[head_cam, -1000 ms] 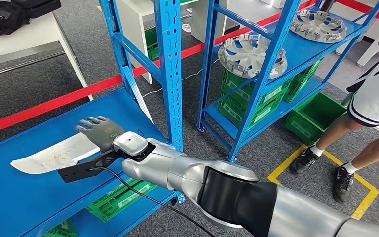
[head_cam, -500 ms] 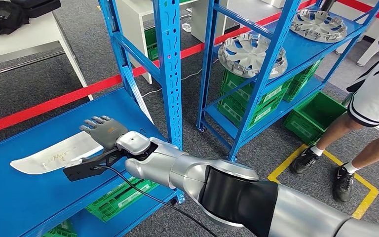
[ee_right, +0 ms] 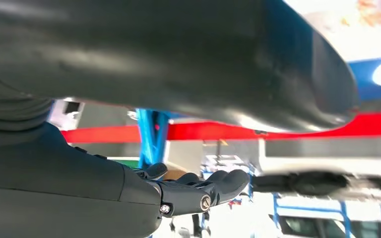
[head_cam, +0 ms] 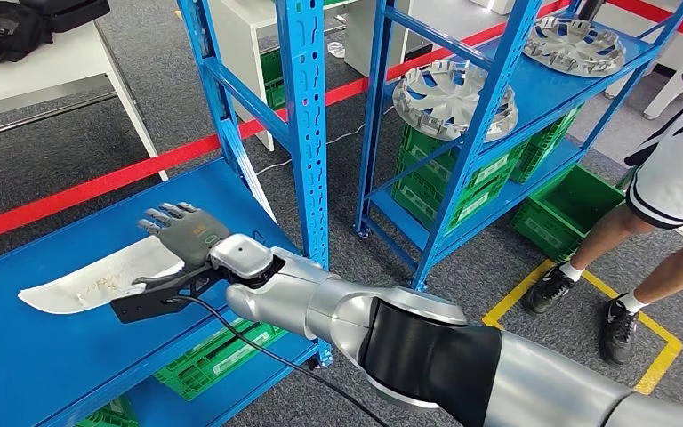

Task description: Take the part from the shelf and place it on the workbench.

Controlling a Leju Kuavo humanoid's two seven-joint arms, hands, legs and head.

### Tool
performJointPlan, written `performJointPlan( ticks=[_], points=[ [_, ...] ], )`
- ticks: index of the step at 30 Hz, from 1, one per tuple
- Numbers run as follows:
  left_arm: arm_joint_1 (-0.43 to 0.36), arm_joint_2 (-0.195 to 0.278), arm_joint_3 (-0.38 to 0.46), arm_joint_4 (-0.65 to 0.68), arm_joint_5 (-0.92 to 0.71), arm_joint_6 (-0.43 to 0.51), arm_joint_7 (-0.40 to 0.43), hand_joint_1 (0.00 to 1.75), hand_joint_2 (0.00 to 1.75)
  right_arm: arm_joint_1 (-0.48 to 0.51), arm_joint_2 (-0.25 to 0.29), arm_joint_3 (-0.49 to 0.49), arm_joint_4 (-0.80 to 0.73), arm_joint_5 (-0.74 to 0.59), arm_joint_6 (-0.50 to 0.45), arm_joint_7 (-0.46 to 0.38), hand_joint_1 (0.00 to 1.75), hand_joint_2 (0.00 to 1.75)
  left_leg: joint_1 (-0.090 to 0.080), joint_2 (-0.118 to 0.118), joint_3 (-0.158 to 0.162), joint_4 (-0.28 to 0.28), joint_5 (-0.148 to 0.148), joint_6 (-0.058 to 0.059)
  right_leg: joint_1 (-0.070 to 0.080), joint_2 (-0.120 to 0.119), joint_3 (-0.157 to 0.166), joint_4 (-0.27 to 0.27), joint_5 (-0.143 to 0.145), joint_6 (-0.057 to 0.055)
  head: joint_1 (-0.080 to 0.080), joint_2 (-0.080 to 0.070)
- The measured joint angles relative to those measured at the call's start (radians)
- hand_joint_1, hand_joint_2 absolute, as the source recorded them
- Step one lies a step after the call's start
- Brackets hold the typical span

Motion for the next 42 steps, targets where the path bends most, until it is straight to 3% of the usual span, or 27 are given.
performJointPlan(
  ticks=[7, 12, 17, 19, 22, 23, 24, 25, 27, 29, 30, 32, 34, 36, 38, 39, 40, 42],
  points=[
    [-0.003, 0.0, 0.0, 0.0, -0.001, 0.0, 0.0, 0.0, 0.0, -0.014, 0.028, 0.0, -0.052, -0.016, -0.029, -0.103, 0.0, 0.0, -0.002, 0.0, 0.0, 0.001, 0.0, 0.0, 0.0, 0.0, 0.0, 0.0, 0.0, 0.001, 0.0, 0.0],
    [-0.003, 0.001, 0.001, 0.0, 0.003, 0.0, -0.004, 0.0, 0.0, -0.02, 0.041, 0.0, -0.1, -0.014, -0.027, -0.111, 0.0, 0.0, -0.005, -0.001, 0.0, 0.002, -0.002, 0.003, -0.004, 0.0, 0.001, 0.0, -0.001, 0.006, 0.0, 0.0],
    [-0.003, 0.003, 0.004, 0.0, 0.003, 0.0, -0.007, 0.0, 0.0, -0.022, 0.047, 0.0, -0.12, -0.01, -0.027, -0.111, 0.0, 0.0, -0.007, -0.001, 0.002, -0.002, -0.003, 0.013, -0.009, -0.002, 0.001, 0.001, -0.003, 0.017, 0.0, 0.0],
    [-0.003, 0.003, 0.005, 0.0, 0.003, 0.0, -0.01, 0.0, 0.0, -0.026, 0.05, 0.001, -0.128, -0.009, -0.026, -0.112, 0.0, 0.0, 0.0, -0.003, 0.008, -0.01, 0.0, 0.019, -0.01, -0.003, -0.017, 0.043, -0.029, 0.026, 0.001, 0.0],
    [-0.003, 0.003, 0.005, 0.0, 0.003, 0.0, -0.012, 0.0, 0.0, -0.026, 0.051, 0.002, -0.131, -0.008, -0.025, -0.11, 0.0, 0.0, 0.004, -0.011, 0.011, -0.013, 0.001, 0.023, -0.018, -0.004, -0.112, 0.233, -0.116, 0.037, 0.004, 0.0],
    [-0.002, 0.003, 0.005, 0.0, 0.003, 0.0, -0.012, 0.0, 0.0, -0.024, 0.051, 0.002, -0.131, -0.007, -0.025, -0.11, 0.0, 0.0, 0.005, -0.016, 0.011, -0.012, 0.0, 0.023, -0.022, -0.004, -0.14, 0.283, -0.129, 0.039, 0.005, 0.0],
    [-0.002, 0.003, 0.005, 0.0, 0.003, 0.0, -0.012, 0.0, 0.0, -0.022, 0.051, 0.003, -0.131, -0.007, -0.024, -0.11, 0.0, 0.0, 0.006, -0.023, 0.012, -0.011, 0.0, 0.02, -0.025, -0.004, -0.149, 0.294, -0.121, 0.04, 0.005, 0.0],
    [-0.002, 0.003, 0.005, 0.0, 0.002, 0.0, -0.012, 0.0, 0.0, -0.02, 0.051, 0.003, -0.131, -0.007, -0.023, -0.11, 0.0, 0.0, 0.008, -0.032, 0.012, -0.01, -0.002, 0.017, -0.028, -0.003, -0.138, 0.264, -0.094, 0.04, 0.005, 0.0],
    [-0.002, 0.001, 0.005, 0.0, 0.002, 0.0, -0.012, 0.0, 0.0, -0.021, 0.05, 0.004, -0.132, -0.006, -0.023, -0.11, 0.0, 0.0, 0.012, -0.05, 0.014, -0.006, -0.004, 0.008, -0.033, 0.017, -0.072, 0.124, -0.024, 0.037, 0.005, 0.0],
    [-0.003, -0.001, 0.005, 0.0, 0.0, 0.0, -0.012, 0.0, 0.0, -0.022, 0.05, 0.006, -0.132, -0.004, -0.023, -0.109, 0.0, 0.0, 0.014, -0.066, 0.011, -0.004, -0.005, -0.008, -0.032, 0.041, -0.024, 0.026, 0.006, 0.033, 0.006, 0.0],
    [-0.002, -0.001, 0.005, 0.0, 0.0, 0.0, -0.012, 0.0, 0.0, -0.022, 0.05, 0.006, -0.132, -0.004, -0.023, -0.109, 0.0, 0.0, 0.016, -0.073, 0.009, -0.006, -0.004, -0.017, -0.028, 0.046, -0.017, 0.013, 0.004, 0.03, 0.007, 0.0],
    [0.0, 0.0, 0.005, 0.0, -0.001, 0.0, -0.012, 0.0, 0.0, -0.021, 0.05, 0.007, -0.132, -0.002, -0.023, -0.109, 0.0, 0.0, 0.02, -0.084, 0.006, -0.012, 0.0, -0.034, -0.025, 0.031, -0.015, 0.011, 0.007, 0.017, 0.008, 0.0],
    [0.001, -0.001, 0.006, 0.0, -0.001, 0.0, -0.012, 0.0, 0.0, -0.022, 0.052, 0.008, -0.134, -0.001, -0.025, -0.109, 0.0, 0.0, 0.02, -0.061, -0.007, 0.011, -0.013, -0.043, -0.026, 0.014, -0.009, 0.005, 0.01, 0.001, 0.005, 0.0],
    [-0.001, -0.001, 0.006, 0.001, -0.001, 0.0, -0.012, 0.0, 0.0, -0.021, 0.053, 0.008, -0.134, 0.0, -0.026, -0.11, 0.0, 0.0, 0.017, -0.02, -0.056, 0.113, -0.064, -0.047, -0.025, -0.004, -0.003, 0.001, 0.008, -0.012, 0.001, 0.0],
    [-0.001, -0.001, 0.006, 0.0, -0.001, 0.0, -0.012, 0.0, 0.0, -0.017, 0.051, 0.008, -0.134, 0.001, -0.026, -0.109, 0.0, 0.0, 0.016, -0.006, -0.123, 0.245, -0.114, -0.05, -0.02, -0.019, -0.001, 0.001, 0.005, -0.019, -0.001, 0.0],
    [-0.001, 0.0, 0.006, 0.0, -0.001, 0.0, -0.012, 0.0, 0.0, -0.014, 0.051, 0.009, -0.134, 0.001, -0.026, -0.109, 0.0, 0.0, 0.016, -0.004, -0.139, 0.274, -0.115, -0.051, -0.018, -0.024, 0.0, 0.002, 0.003, -0.02, -0.001, 0.0],
    [0.0, 0.0, 0.006, 0.0, -0.001, 0.0, -0.013, 0.0, 0.0, -0.013, 0.051, 0.009, -0.134, 0.001, -0.026, -0.108, 0.0, 0.0, 0.016, -0.003, -0.132, 0.261, -0.097, -0.05, -0.017, -0.028, 0.001, 0.003, 0.001, -0.02, -0.001, 0.0],
    [0.001, 0.0, 0.006, 0.0, -0.001, 0.0, -0.017, 0.0, 0.0, -0.013, 0.051, 0.01, -0.134, 0.0, -0.026, -0.098, 0.0, 0.0, 0.016, 0.005, -0.07, 0.136, -0.031, -0.046, -0.017, -0.033, 0.004, 0.008, -0.005, -0.016, -0.001, 0.0]
  ],
)
